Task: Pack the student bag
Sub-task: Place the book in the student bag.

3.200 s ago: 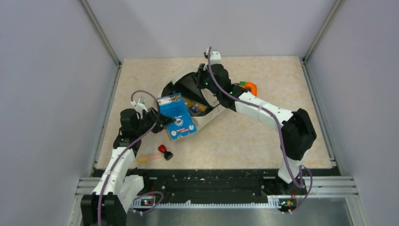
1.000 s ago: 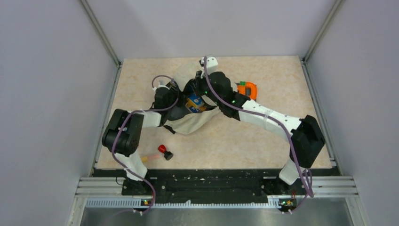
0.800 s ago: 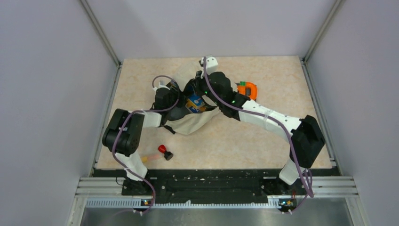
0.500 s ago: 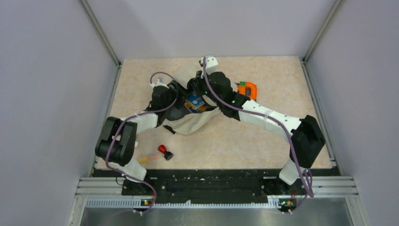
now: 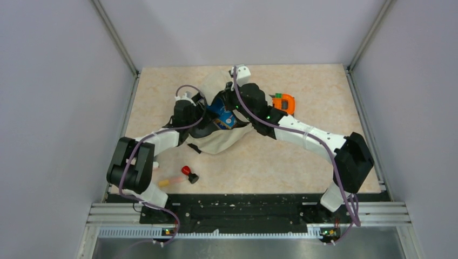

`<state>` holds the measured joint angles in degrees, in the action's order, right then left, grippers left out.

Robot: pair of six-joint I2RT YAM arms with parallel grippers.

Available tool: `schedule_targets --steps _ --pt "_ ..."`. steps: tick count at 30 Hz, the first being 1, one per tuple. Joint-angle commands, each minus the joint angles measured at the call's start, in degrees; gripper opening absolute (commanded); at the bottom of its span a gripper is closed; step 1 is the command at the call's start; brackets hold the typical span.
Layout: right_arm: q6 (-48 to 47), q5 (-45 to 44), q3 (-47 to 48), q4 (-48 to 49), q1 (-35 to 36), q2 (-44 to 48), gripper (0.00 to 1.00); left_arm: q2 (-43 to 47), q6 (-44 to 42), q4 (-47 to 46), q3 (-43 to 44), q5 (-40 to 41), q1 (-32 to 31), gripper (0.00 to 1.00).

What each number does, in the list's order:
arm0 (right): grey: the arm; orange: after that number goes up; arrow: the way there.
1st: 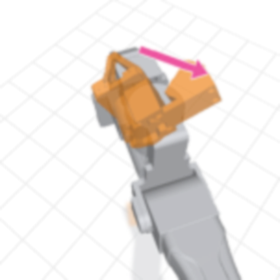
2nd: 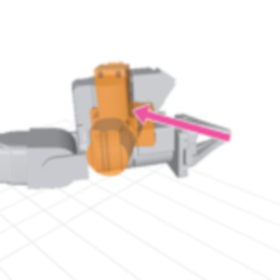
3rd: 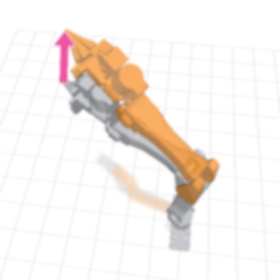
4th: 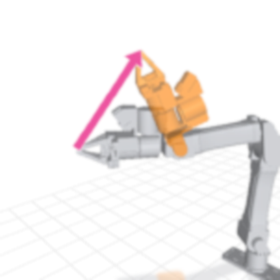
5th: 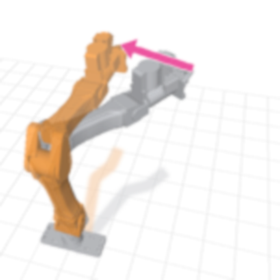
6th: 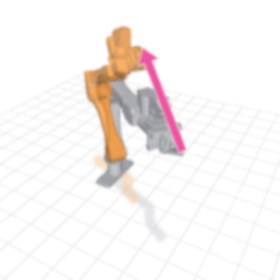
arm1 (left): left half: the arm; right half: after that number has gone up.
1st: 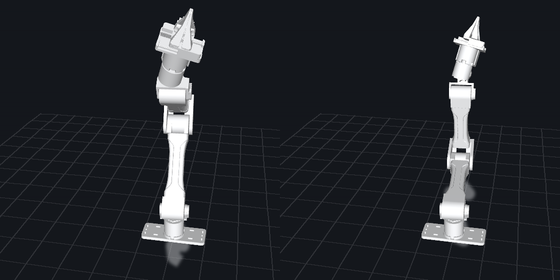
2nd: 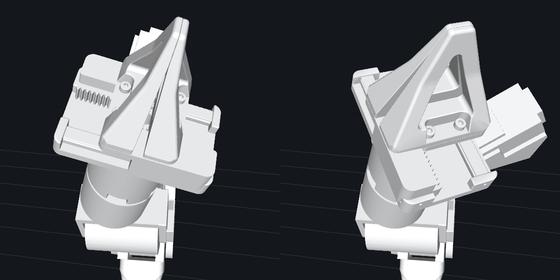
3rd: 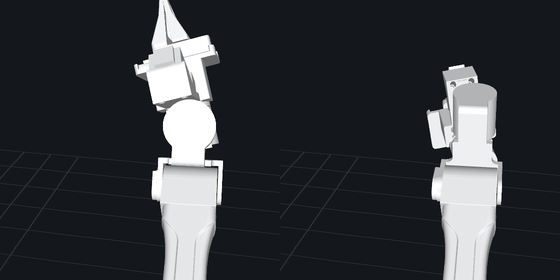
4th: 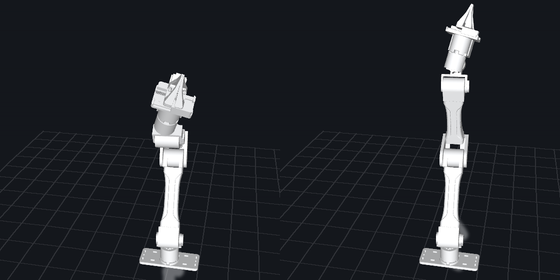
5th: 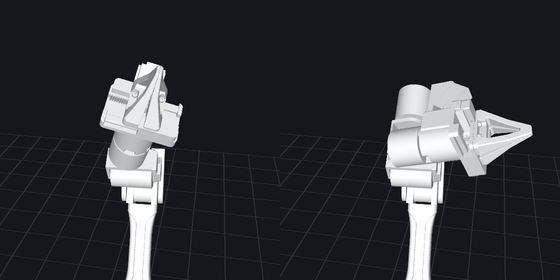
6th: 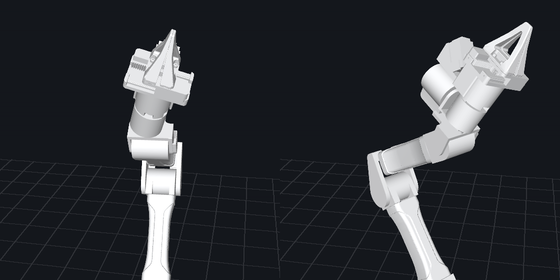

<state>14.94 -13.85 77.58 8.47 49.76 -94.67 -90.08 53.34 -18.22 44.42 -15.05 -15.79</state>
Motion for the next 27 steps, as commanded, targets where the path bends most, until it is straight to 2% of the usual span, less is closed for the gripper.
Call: schedule_targets --steps 1,10,16,17,19,22,27 --pt "-0.6 0.3 0.8 4.1 0.8 3.7 0.00 -2.7 -2.1 -5.6 3.0 -4.9 -0.3 0.36" --pt "-1.3 -0.4 0.0 3.0 0.8 3.3 0.00 -6.5 1.7 -13.1 5.3 -1.9 -3.2 0.34" --pt "-1.8 -0.7 -0.4 1.8 0.8 3.1 0.00 -6.7 0.8 -14.8 5.8 1.5 -5.2 0.35" --pt "-2.0 -0.7 -0.4 1.5 0.8 3.1 0.00 -6.0 0.2 -14.7 5.3 1.8 -5.2 0.37" --pt "-2.5 -0.7 -0.4 0.9 0.8 3.2 0.00 -3.7 -2.3 -12.7 4.1 3.2 -5.2 0.50" --pt "-3.0 -1.4 -0.3 -0.2 0.8 3.5 0.00 1.6 -7.5 -5.1 2.5 5.8 -5.1 0.64" --pt "-4.1 -2.6 -1.6 -0.2 0.8 4.5 0.00 14.0 -14.5 5.9 -3.4 10.3 -5.1 0.76"
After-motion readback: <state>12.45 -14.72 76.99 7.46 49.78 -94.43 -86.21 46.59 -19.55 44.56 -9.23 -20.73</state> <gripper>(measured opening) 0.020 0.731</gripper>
